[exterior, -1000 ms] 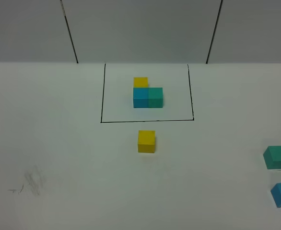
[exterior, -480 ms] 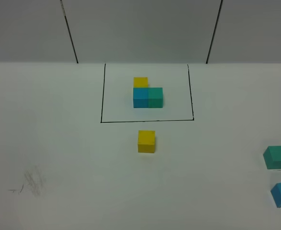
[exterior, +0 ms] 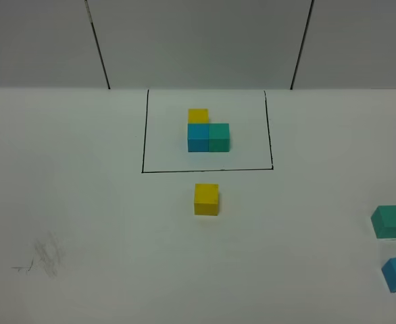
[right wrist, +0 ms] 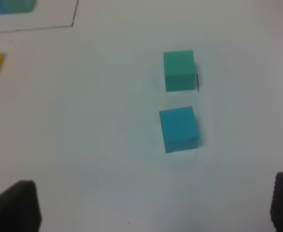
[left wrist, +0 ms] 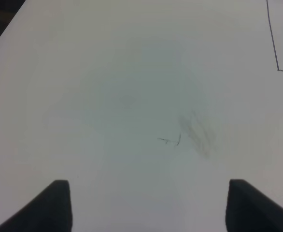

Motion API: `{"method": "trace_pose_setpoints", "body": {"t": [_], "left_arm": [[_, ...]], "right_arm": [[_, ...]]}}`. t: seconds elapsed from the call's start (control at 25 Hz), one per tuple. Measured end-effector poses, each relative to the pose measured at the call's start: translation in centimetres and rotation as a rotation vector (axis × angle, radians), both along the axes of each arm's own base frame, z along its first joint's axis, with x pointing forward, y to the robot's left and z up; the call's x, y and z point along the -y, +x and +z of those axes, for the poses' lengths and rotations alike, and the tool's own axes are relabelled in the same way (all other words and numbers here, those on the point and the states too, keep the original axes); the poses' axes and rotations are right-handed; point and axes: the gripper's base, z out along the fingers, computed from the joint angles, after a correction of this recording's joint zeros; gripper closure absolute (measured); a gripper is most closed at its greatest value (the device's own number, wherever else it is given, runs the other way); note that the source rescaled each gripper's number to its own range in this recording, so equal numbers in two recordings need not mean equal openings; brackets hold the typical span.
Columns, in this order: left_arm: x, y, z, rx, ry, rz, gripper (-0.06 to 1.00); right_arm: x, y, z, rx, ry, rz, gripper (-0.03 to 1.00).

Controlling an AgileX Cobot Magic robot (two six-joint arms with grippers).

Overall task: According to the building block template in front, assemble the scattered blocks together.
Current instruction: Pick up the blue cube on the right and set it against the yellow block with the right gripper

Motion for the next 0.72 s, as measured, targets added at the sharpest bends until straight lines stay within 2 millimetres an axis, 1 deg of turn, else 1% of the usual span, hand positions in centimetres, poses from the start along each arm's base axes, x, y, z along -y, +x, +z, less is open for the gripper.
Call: {"method": "trace_pose_setpoints", "body": {"t": [0.12, 0.2, 0.28, 0.4, 0.52, 0.72], "left_arm": [[0.0, 0.0, 0.0, 0.000, 0.000, 0.000, 0.44], [0.0, 0.0, 0.0, 0.000, 0.000, 0.000, 0.44], [0.0, 0.0, 0.0, 0.000, 0.000, 0.000, 0.44], [0.0, 0.0, 0.0, 0.000, 0.000, 0.000, 0.44], [0.0, 0.0, 0.0, 0.000, 0.000, 0.000, 0.44], [0.0, 0.0, 0.0, 0.000, 0.000, 0.000, 0.44]], "right_arm": [[0.2, 2.7, 1.7, -0.050, -0.033, -0.014, -0.03], [0.4, 4.7, 2.2, -0.114, -0.073, -0.023, -0.01], [0.6, 6.7, 2.2, -0.179, -0.111, -0.028, 0.04], [0.8, 9.8, 1.4, -0.282, -0.160, -0.034, 0.07], [1.0, 12.5, -0.1, -0.380, -0.191, -0.039, 0.08], [0.9, 15.5, -2.9, -0.492, -0.207, -0.025, 0.08]]}}
